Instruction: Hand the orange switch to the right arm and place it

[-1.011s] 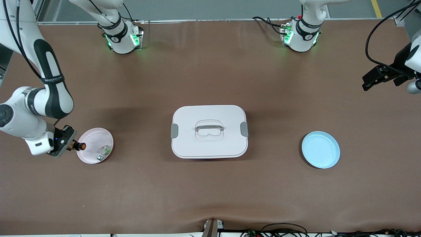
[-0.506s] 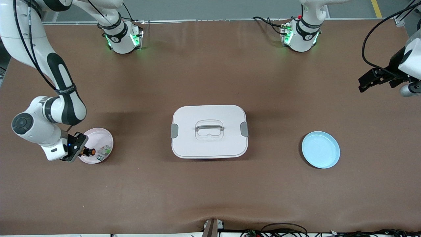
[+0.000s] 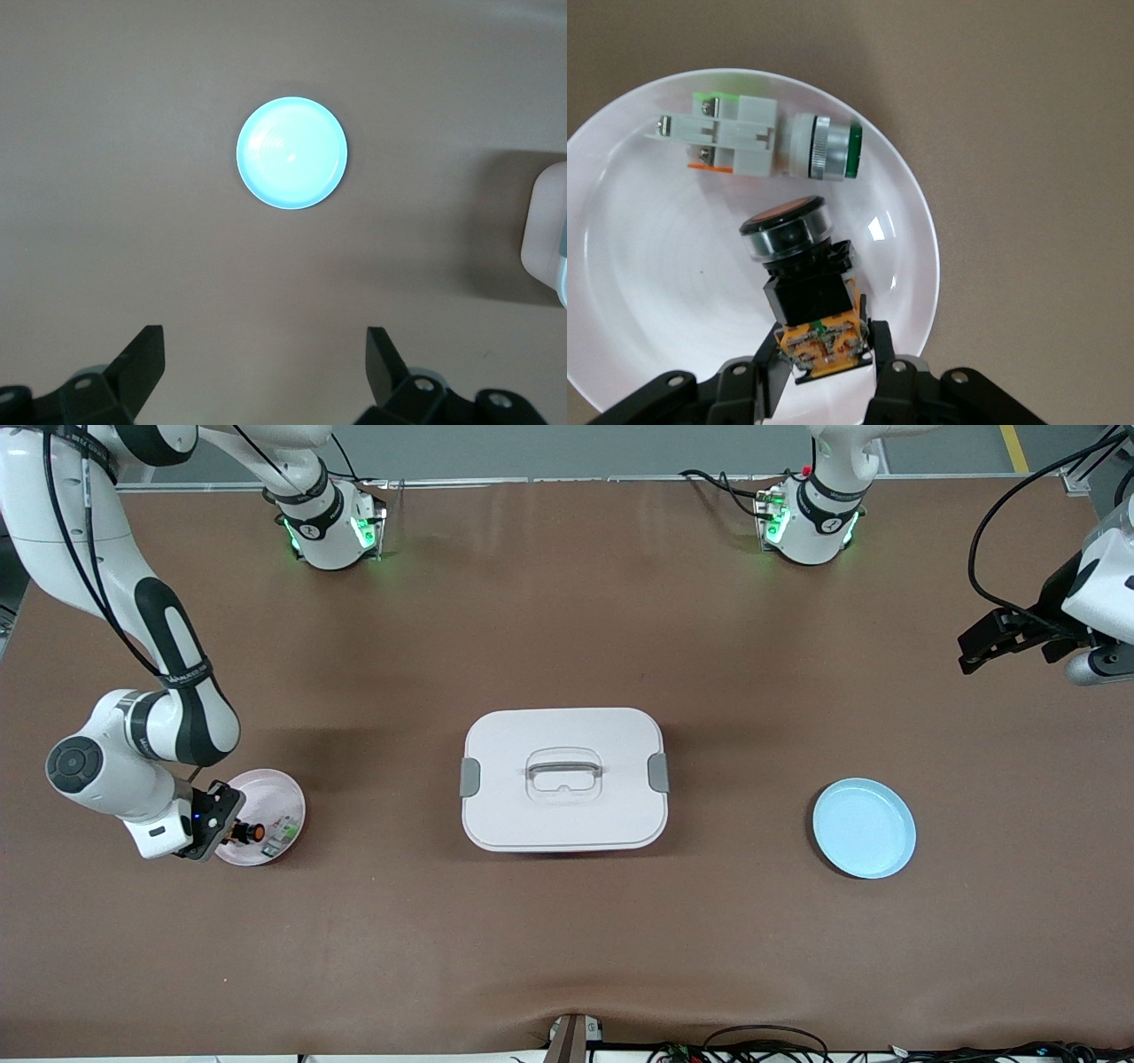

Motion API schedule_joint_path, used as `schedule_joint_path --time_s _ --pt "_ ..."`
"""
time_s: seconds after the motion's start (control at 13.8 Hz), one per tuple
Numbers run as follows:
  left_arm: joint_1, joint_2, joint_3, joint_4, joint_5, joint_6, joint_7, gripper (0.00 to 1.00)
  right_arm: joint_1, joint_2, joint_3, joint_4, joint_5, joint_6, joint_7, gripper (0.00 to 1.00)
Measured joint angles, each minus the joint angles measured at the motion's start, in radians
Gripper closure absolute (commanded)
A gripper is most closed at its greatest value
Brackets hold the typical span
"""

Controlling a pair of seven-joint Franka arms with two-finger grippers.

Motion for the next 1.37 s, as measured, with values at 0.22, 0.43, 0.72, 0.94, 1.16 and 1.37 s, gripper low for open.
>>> schedule_joint_path --time_s 0.22,0.43,0.72,0.94,1.16,1.37 --pt "0.000 0.000 0.000 0.000 0.000 0.005 0.000 0.00 0.000 0.004 0.000 -0.003 0.000 -0.005 0.000 0.86" --pt "0.000 0.000 0.000 0.000 0.000 0.011 0.002 0.00 0.000 0.007 0.000 -0.006 0.000 -0.005 0.000 0.54" --pt "0.000 -0.001 0.003 0.001 -0.009 0.012 0.002 0.00 0.000 0.007 -0.002 -0.008 0.000 -0.005 0.000 0.00" --pt "0.004 -0.002 0.008 0.008 -0.036 0.014 0.002 0.00 0.000 0.005 -0.005 -0.003 0.000 -0.005 0.000 0.00" --pt "0.005 -0.001 0.009 0.009 -0.037 0.014 0.002 0.00 0.000 -0.020 -0.005 0.006 0.000 -0.047 0.002 0.00" --pt "0.005 -0.001 0.009 0.009 -0.037 0.007 0.002 0.00 0.000 -0.082 -0.006 0.013 0.001 -0.166 0.060 0.00"
